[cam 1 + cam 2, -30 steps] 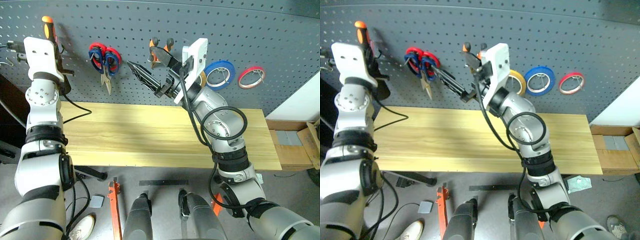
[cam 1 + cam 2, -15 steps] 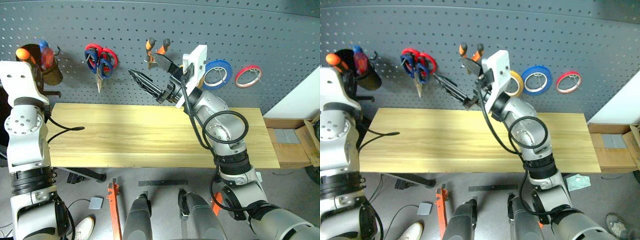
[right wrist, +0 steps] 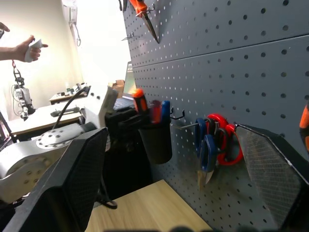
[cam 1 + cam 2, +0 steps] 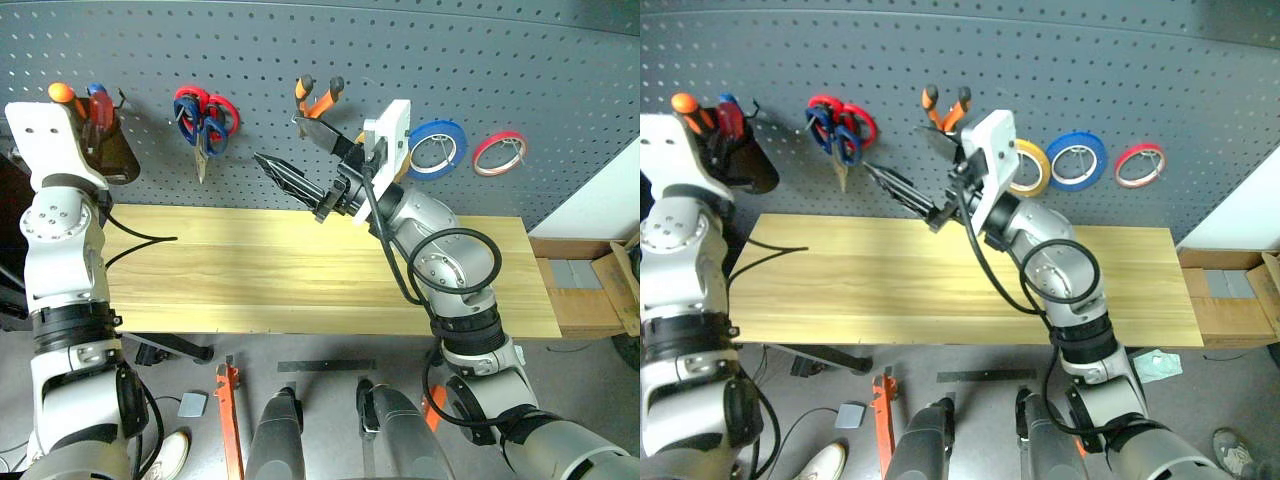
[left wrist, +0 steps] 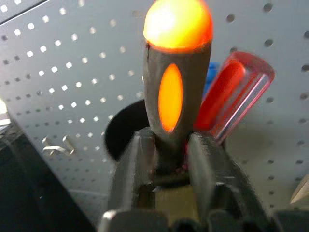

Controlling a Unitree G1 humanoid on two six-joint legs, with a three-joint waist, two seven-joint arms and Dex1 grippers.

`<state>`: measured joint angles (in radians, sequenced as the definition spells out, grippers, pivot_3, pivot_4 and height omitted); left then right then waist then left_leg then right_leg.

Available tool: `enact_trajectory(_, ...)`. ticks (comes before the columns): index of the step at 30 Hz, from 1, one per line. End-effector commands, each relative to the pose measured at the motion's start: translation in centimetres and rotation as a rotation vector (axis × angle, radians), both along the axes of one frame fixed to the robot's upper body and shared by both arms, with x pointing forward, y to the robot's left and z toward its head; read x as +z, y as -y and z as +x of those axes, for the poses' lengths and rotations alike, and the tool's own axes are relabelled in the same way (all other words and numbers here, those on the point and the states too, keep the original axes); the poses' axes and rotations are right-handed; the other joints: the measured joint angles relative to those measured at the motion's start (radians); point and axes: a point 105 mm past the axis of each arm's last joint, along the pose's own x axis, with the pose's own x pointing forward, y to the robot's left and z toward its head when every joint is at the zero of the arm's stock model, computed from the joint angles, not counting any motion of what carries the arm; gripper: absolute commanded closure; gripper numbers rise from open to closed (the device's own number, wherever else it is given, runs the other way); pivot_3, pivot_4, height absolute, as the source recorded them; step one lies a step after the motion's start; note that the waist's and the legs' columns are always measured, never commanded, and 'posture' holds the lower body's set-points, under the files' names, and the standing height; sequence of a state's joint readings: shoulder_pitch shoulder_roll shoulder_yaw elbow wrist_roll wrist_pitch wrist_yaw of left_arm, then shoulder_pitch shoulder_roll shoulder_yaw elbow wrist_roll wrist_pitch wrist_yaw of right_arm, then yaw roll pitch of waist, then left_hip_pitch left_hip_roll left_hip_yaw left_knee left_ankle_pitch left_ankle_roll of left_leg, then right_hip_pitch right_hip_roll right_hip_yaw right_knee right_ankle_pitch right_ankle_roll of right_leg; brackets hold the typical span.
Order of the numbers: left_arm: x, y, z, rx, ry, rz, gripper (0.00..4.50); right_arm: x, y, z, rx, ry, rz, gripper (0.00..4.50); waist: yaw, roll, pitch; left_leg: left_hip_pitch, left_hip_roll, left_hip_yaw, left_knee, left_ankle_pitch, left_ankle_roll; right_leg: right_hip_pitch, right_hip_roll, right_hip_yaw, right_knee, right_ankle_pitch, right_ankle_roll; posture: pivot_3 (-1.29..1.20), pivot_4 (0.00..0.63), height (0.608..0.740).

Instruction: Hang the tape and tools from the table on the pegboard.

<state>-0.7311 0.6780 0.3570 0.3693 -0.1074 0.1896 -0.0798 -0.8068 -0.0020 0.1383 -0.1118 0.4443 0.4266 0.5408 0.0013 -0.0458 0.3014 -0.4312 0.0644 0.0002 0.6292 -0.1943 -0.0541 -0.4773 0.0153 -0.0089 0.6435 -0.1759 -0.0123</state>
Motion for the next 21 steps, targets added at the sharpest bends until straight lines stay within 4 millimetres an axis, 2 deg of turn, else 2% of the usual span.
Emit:
enact_trajectory(1,1.9,-0.1,-0.4,0.006,0.062,0.03,1.8,1.3,0.4,-0.8,-0.003,0.056,0.025,0.0,0.0,0.0,0.0,0.0,0.0,0.0,0.0,0.0,0.0,0.0,0.0,0.0,0.0,0.0,0.0,0.05,0.315,0.74)
enact_trajectory(5,1.6,-0.2,-0.7,0.007,0.065,0.018,0.47,1.4,0.5,-0.7,-0.012,0.059,0.024,0.0,-0.001,0.0,0.0,0.0,0.0,0.0,0.0,0.0,0.0,0.0,0.0,0.0,0.0,0.0,0.0,0.05,0.313,0.74)
enact_trajectory(7,1.5,-0.2,-1.0,0.013,0.066,0.017,0.09,1.4,0.5,-0.7,-0.013,0.06,0.023,0.0,-0.001,0.0,0.0,0.0,0.0,0.0,0.0,0.0,0.0,0.0,0.0,0.0,0.0,0.0,0.0,0.05,0.311,0.74)
enact_trajectory(11,1.9,0.2,-1.8,0.025,0.083,0.026,0.09,1.4,0.6,-0.7,-0.013,0.064,0.021,0.0,-0.001,0.0,0.0,0.0,0.0,0.0,0.0,0.0,0.0,0.0,0.0,0.0,0.0,0.0,0.0,0.05,0.303,0.74)
enact_trajectory(14,2.6,1.3,-2.8,0.025,0.1,0.065,0.09,1.3,1.0,-0.9,-0.012,0.07,0.008,0.0,-0.001,0.0,0.0,0.0,0.0,0.0,0.0,0.0,0.0,0.0,0.0,0.0,0.0,0.0,0.0,0.05,0.294,0.74)
enact_trajectory(17,3.3,3.2,-3.8,0.002,0.125,0.075,0.09,1.0,1.9,-1.1,-0.018,0.074,-0.015,0.0,0.001,-0.001,-0.001,0.0,0.0,0.0,0.0,0.0,0.0,0.0,0.0,0.0,0.0,0.0,0.0,0.06,0.275,0.74)
enact_trajectory(21,3.9,7.2,-5.1,-0.073,0.151,0.074,0.09,0.9,3.2,-1.8,-0.038,0.074,-0.041,0.0,0.005,-0.003,-0.002,-0.001,-0.001,0.0,0.001,0.0,0.0,0.001,-0.001,0.0,0.0,0.0,0.0,0.05,0.246,0.74)
